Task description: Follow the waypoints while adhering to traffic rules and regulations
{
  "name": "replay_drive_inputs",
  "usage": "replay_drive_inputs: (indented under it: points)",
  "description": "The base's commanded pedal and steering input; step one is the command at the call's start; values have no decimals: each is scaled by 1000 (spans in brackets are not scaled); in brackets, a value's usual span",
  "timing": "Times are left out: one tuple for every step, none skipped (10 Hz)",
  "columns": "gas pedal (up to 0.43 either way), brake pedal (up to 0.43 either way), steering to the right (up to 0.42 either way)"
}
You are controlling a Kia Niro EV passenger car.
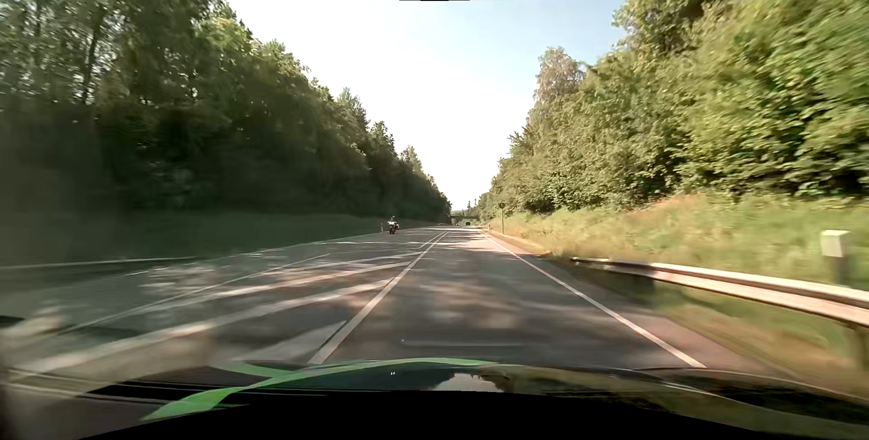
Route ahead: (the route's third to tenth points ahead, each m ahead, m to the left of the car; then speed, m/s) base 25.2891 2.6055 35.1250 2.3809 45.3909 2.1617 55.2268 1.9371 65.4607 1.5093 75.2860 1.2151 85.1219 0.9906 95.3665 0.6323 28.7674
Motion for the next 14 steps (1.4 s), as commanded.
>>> replay_drive_inputs:
  points:
    - [260,0,1]
    - [260,0,1]
    - [260,0,1]
    - [260,0,1]
    - [268,0,0]
    - [268,0,0]
    - [268,0,1]
    - [299,0,1]
    - [319,0,1]
    - [331,0,1]
    - [339,0,1]
    - [339,0,1]
    - [339,0,0]
    - [331,0,0]
